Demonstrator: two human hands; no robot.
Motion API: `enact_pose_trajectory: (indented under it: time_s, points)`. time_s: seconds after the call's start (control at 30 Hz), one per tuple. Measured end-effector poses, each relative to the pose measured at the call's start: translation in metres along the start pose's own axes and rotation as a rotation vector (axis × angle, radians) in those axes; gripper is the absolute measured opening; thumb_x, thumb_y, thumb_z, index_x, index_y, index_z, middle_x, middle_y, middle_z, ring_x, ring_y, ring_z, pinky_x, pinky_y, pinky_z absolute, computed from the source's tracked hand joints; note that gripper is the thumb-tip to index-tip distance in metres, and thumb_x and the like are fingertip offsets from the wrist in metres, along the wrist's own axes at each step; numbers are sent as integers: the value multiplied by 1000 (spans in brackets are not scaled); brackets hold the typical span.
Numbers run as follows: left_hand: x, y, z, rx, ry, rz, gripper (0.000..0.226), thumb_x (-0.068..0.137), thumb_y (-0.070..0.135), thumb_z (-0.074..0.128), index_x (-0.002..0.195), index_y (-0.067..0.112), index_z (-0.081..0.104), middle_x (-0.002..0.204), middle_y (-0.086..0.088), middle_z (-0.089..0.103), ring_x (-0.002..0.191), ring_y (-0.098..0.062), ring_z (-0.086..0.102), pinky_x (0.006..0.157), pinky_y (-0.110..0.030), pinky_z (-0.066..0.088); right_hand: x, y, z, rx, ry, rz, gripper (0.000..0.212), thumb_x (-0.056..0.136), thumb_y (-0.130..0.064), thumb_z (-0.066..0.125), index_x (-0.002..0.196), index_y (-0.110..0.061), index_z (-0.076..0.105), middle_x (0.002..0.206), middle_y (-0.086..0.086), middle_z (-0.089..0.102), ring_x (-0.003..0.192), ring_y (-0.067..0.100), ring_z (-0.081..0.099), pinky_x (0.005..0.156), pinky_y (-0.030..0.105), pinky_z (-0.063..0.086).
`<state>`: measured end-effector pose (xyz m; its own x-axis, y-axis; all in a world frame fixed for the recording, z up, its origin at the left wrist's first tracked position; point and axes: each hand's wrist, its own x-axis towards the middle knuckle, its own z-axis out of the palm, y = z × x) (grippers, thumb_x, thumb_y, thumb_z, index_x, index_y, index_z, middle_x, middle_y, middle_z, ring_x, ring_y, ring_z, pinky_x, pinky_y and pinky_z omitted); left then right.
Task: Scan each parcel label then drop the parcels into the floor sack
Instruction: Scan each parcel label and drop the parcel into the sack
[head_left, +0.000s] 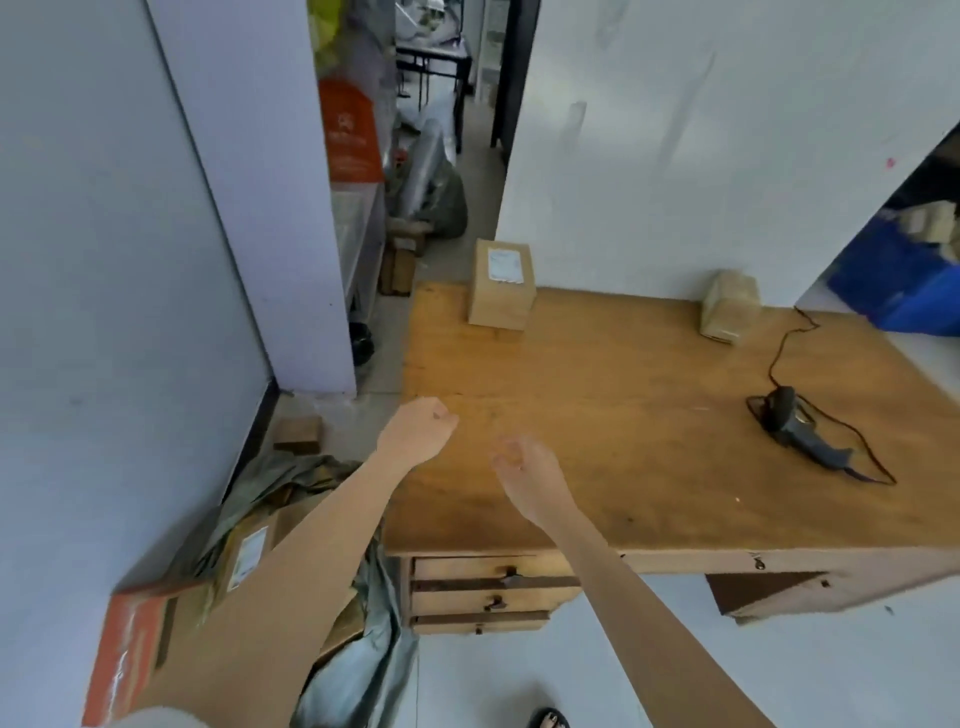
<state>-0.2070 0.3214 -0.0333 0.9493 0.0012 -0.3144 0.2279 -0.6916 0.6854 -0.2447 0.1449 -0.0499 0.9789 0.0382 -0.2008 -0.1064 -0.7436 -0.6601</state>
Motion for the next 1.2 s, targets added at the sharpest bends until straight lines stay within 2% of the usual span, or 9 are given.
enact_pose_trajectory:
  time_s: [0.1,0.17,0.3,0.4,0.5,0.7,0.9,1.07,1.2]
  points:
    - [22,53,32,36,-6,9,39,98,43,46,126,18,58,127,-1,58,112,-24,56,95,-40,48,27,35,-52,-21,11,0,38,98,-35,48,132,-20,48,134,2,50,98,16,58,85,35,50]
    - [37,81,53,55,-5,12,41,98,41,47,129,15,56,128,-2,58,114,-25,55,98,-41,47,46,58,-84,-37,17,-15,38,98,-35,48,132,-18,48,133,3,50,103,19,57,84,35,50]
    - [61,124,82,89,7,-23,45,98,40,47,133,13,53,135,-4,54,118,-25,53,99,-42,47,85,93,-132,-68,20,-30,39,97,-38,48,132,-19,48,132,3,49,90,15,52,75,30,45]
    - [75,136,91,122,33,-41,43,98,40,47,131,13,54,128,-4,58,112,-25,56,96,-42,49,105,108,-147,-47,-4,-32,38,97,-38,48,130,-21,48,131,1,48,85,11,57,75,33,52]
    - [93,137,93,160,52,-73,42,98,39,46,131,14,54,125,-5,58,109,-25,56,93,-39,49,125,115,-152,-56,-54,-44,41,97,-38,48,133,-19,47,135,4,48,105,19,56,86,36,52]
    - [149,137,74,206,138,-132,46,95,41,49,135,18,47,133,-4,54,111,-23,55,92,-38,48,175,104,-160,-83,-134,-88,46,98,-37,47,140,-17,42,137,6,45,104,20,53,89,36,50]
    - [218,137,45,207,174,-108,55,93,36,54,141,15,37,137,-10,49,115,-28,54,94,-45,50,238,81,-167,-138,-137,-106,43,99,-34,46,138,-17,41,131,5,46,93,19,54,86,39,50]
    - [269,137,30,224,215,-147,63,91,35,57,145,19,30,143,-13,39,123,-34,47,97,-49,47,291,60,-164,-152,-132,-123,47,98,-31,48,142,-19,36,143,8,43,126,27,48,96,40,45]
    - [300,131,28,167,252,-140,69,89,38,58,147,22,24,143,-13,36,127,-35,42,96,-49,44,328,50,-154,-178,-156,-129,53,97,-29,49,146,-21,30,146,11,40,131,29,45,97,41,44]
